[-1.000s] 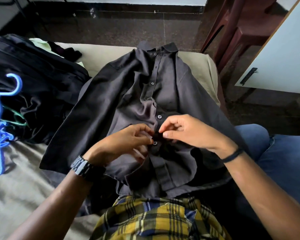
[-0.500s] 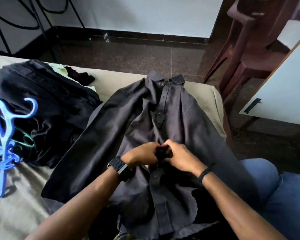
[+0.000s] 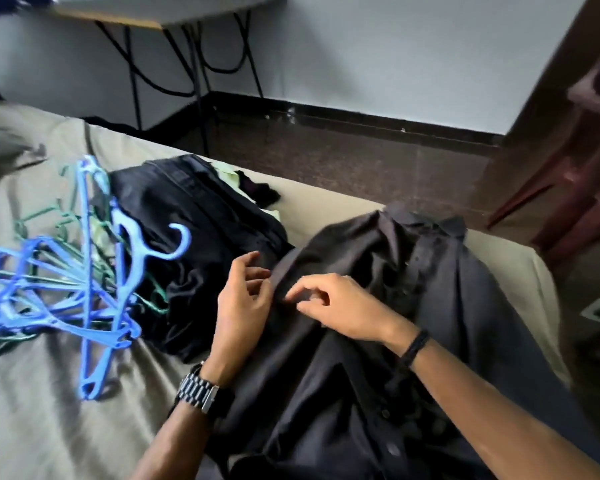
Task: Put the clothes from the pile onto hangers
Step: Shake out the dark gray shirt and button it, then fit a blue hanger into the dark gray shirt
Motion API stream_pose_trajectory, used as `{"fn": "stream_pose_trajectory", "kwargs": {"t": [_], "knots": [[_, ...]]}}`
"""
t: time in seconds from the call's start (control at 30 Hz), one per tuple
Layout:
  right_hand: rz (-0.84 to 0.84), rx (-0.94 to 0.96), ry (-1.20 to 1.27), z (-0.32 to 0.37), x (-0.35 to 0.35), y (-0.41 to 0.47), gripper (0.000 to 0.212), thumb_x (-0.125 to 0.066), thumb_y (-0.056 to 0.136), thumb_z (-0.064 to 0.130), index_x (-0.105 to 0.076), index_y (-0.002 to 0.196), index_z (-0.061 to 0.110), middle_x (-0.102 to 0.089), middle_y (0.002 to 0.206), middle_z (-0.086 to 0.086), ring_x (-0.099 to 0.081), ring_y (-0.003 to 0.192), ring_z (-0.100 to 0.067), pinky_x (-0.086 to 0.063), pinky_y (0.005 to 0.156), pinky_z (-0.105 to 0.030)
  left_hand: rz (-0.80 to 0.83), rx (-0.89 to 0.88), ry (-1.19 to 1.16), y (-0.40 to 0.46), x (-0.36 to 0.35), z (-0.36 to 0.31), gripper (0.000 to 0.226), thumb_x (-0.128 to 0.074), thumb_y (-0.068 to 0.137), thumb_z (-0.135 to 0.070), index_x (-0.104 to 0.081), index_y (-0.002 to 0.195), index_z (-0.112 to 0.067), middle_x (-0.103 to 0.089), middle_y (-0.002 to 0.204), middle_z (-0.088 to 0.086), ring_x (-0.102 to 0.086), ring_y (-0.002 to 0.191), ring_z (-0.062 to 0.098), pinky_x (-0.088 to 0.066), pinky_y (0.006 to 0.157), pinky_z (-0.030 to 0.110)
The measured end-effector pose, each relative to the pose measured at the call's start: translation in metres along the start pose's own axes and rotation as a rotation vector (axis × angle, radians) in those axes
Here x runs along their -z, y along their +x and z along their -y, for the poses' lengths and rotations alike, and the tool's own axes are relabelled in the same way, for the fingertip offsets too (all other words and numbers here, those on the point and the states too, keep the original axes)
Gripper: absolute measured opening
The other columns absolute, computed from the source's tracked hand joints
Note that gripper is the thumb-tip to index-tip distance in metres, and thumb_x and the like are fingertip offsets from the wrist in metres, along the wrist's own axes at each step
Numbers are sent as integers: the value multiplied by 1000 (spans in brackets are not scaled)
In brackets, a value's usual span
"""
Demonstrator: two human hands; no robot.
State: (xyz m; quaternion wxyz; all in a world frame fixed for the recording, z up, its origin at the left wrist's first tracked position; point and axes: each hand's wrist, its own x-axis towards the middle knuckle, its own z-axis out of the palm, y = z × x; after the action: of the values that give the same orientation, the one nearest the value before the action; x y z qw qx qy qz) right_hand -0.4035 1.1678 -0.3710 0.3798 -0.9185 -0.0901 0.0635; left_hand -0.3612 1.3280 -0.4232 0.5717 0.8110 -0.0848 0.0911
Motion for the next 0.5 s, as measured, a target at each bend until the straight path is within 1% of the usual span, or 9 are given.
{"fn": "stream_pose_trajectory", "kwargs": {"t": [0.03,0.1,0.17,0.23,0.27,0.3,0.33,0.4,0.5], "knots": [[16,29,26,12,-10,18,17,-60,88,16,-70,98,25,-50,58,5,-49,54,-4,-42,62,-18,-97,2,33,5,16,8,38,-57,89,-2,-49,119,-22,-62,94,-7,-60,79,-3,-45,71,7],[34,90,45,34,-29,51,14,-60,89,18,-70,95,26,-55,63,5,-51,57,-3,-46,64,-19,-255,17,151,11,45,32,37,-58,88,-2,-51,122,-15,-60,96,-6,-60,85,1,-44,76,12],[-21,159,38,52,-48,82,11,-62,87,16,-71,93,22,-52,67,8,-49,59,-2,-40,64,-9,-366,53,252,12,67,65,41,-58,87,-2,-50,127,-11,-60,106,1,-59,95,15,-44,86,24],[-135,215,5,66,-63,110,11,-63,85,10,-71,91,16,-47,72,8,-47,61,0,-34,68,-2,-410,28,280,10,72,93,44,-57,87,-1,-48,130,-8,-59,115,9,-56,106,20,-43,96,32],[-166,230,-6,72,-71,125,12,-63,85,7,-70,92,14,-45,76,8,-46,61,1,-34,70,0,-403,-19,301,8,70,104,45,-54,87,-3,-46,131,-7,-58,118,12,-53,110,19,-39,102,30],[-171,238,-10,76,-77,137,13,-62,85,5,-69,94,12,-44,82,6,-46,62,1,-35,74,-2,-382,-60,319,5,65,114,46,-50,87,-9,-44,132,-7,-56,120,15,-49,113,18,-34,107,24],[-151,237,-18,77,-84,150,15,-62,85,6,-67,98,11,-44,89,4,-48,66,0,-39,79,-7,-361,-84,324,3,60,122,48,-46,86,-14,-40,133,-8,-55,122,16,-46,116,18,-28,109,17],[-97,201,-55,77,-94,164,24,-64,86,12,-61,110,10,-42,104,-1,-55,84,-14,-44,92,-25,-334,-82,300,-2,51,128,50,-43,87,-21,-36,135,-10,-52,125,17,-43,119,19,-22,110,12],[-139,156,-107,75,-112,180,41,-68,84,19,-49,119,10,-39,118,-8,-52,107,-28,-42,98,-36,-385,-132,299,-4,46,140,49,-45,88,-20,-36,135,-11,-44,132,10,-42,123,22,-25,112,18]]}}
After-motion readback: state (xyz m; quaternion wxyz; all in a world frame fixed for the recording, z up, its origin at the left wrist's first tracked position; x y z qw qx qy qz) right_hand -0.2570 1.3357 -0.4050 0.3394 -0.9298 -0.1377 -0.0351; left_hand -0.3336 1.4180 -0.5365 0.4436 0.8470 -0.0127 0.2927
